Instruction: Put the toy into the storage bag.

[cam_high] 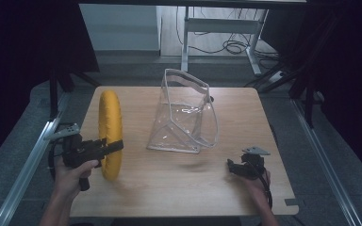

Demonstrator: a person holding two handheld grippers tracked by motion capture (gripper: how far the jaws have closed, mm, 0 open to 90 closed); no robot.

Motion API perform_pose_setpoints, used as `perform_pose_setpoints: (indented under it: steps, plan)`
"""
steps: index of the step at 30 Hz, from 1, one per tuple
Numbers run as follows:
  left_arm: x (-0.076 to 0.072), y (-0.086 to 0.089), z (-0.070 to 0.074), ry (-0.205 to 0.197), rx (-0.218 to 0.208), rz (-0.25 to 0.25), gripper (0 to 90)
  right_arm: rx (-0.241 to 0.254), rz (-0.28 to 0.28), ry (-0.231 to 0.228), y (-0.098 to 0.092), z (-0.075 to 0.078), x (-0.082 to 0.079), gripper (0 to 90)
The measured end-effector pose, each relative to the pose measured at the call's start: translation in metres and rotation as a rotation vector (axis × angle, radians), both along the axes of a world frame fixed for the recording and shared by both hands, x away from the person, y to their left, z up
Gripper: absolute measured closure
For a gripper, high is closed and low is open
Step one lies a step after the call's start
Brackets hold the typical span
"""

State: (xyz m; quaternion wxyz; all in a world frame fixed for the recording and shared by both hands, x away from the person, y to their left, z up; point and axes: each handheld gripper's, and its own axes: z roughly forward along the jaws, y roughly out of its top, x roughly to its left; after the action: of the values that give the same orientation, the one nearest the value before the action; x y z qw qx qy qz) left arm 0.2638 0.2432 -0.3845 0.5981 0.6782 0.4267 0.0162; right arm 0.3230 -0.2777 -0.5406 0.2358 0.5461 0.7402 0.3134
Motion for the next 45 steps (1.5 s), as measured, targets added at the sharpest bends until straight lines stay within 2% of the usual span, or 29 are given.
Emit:
perform_pose_setpoints:
  steps: [4, 5, 12, 14, 18, 22, 24, 30, 34, 38, 40, 45]
  plan:
    - [0.001, -0.008, 0.005, -0.025, -0.007, 0.000, 50.6, 0.001, 0.000, 0.000, 0.000, 0.000, 0.000, 14.7]
    - [0.002, -0.013, 0.009, -0.041, -0.018, 0.002, 50.6, 0.003, 0.000, 0.000, 0.000, 0.000, 0.000, 14.7]
    - [0.006, -0.020, 0.014, -0.068, -0.057, 0.019, 50.6, 0.002, 0.001, -0.001, 0.000, 0.000, 0.000, 14.7]
    - [0.008, -0.024, 0.017, -0.077, -0.082, 0.031, 50.6, 0.000, 0.002, -0.002, 0.000, 0.000, 0.000, 14.7]
    - [0.009, -0.028, 0.019, -0.091, -0.099, 0.043, 50.6, 0.001, 0.001, -0.002, 0.000, 0.000, 0.000, 14.7]
    - [0.010, -0.035, 0.022, -0.118, -0.110, 0.068, 50.6, 0.000, 0.000, 0.000, 0.000, 0.000, 0.000, 14.7]
    - [0.012, -0.040, 0.024, -0.134, -0.128, 0.077, 50.6, 0.000, 0.000, 0.001, 0.000, 0.000, 0.000, 14.7]
    - [0.015, -0.050, 0.028, -0.158, -0.154, 0.074, 50.5, 0.001, -0.001, 0.002, 0.000, 0.000, 0.000, 14.7]
    - [0.018, -0.057, 0.032, -0.186, -0.179, 0.091, 50.5, 0.002, -0.001, 0.003, 0.000, 0.000, 0.000, 14.7]
    - [0.019, -0.061, 0.035, -0.206, -0.188, 0.105, 50.5, 0.003, -0.001, 0.002, 0.000, 0.000, 0.000, 14.7]
    - [0.019, -0.065, 0.038, -0.233, -0.196, 0.117, 50.5, 0.002, -0.002, 0.002, 0.000, 0.000, 0.000, 14.7]
    - [0.020, -0.074, 0.046, -0.265, -0.203, 0.128, 50.5, 0.000, 0.000, 0.002, 0.000, 0.000, 0.000, 14.7]
